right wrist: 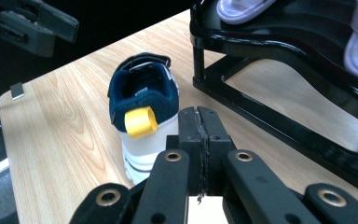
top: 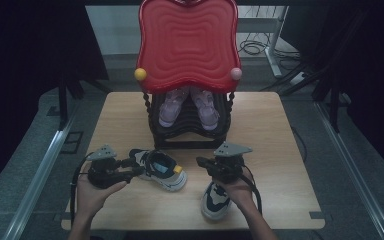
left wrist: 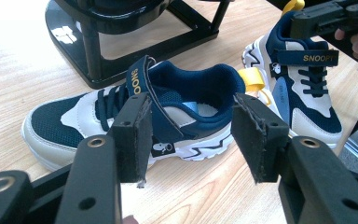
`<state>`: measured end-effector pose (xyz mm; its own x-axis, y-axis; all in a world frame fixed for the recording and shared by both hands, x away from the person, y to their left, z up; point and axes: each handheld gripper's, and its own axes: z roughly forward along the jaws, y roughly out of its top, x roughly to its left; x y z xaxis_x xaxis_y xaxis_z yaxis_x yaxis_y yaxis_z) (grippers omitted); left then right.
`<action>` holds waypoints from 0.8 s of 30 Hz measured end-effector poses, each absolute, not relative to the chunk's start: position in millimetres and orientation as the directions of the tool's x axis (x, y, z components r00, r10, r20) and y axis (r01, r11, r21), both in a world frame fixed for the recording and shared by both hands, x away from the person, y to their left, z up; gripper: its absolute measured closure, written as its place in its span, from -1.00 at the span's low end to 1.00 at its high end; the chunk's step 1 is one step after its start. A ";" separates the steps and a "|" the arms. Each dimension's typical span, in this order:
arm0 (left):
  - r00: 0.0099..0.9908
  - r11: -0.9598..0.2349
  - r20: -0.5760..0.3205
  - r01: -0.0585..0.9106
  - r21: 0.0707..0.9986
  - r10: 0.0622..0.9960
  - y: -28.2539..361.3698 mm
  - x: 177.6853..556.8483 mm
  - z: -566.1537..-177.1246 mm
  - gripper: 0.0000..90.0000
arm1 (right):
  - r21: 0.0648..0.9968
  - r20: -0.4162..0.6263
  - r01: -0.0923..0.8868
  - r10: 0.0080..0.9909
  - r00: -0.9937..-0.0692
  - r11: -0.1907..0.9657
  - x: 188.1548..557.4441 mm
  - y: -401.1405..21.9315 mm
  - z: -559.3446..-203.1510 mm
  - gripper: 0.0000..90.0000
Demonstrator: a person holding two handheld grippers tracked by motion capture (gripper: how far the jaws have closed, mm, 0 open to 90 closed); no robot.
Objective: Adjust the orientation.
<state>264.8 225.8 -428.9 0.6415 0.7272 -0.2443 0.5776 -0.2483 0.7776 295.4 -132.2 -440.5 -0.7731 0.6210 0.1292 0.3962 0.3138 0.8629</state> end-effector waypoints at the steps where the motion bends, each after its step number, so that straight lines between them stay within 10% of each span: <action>1: 0.641 -0.248 -0.244 0.578 0.777 0.727 226.1 264.7 -429.1 0.07 | 0.860 0.127 0.397 0.619 -0.775 0.321 299.6 -128.4 -439.2 0.99; 24: 0.632 -0.248 -0.240 0.583 0.774 0.737 229.2 260.7 -430.0 0.02 | 0.818 0.137 0.436 0.610 -0.781 0.375 342.8 -82.2 -442.0 0.99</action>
<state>260.7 229.2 -430.0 0.6321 0.7368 -0.2400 0.5825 -0.2476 0.7742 342.8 -82.2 -442.0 -0.7807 0.6097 0.1370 0.4363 0.3748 0.8181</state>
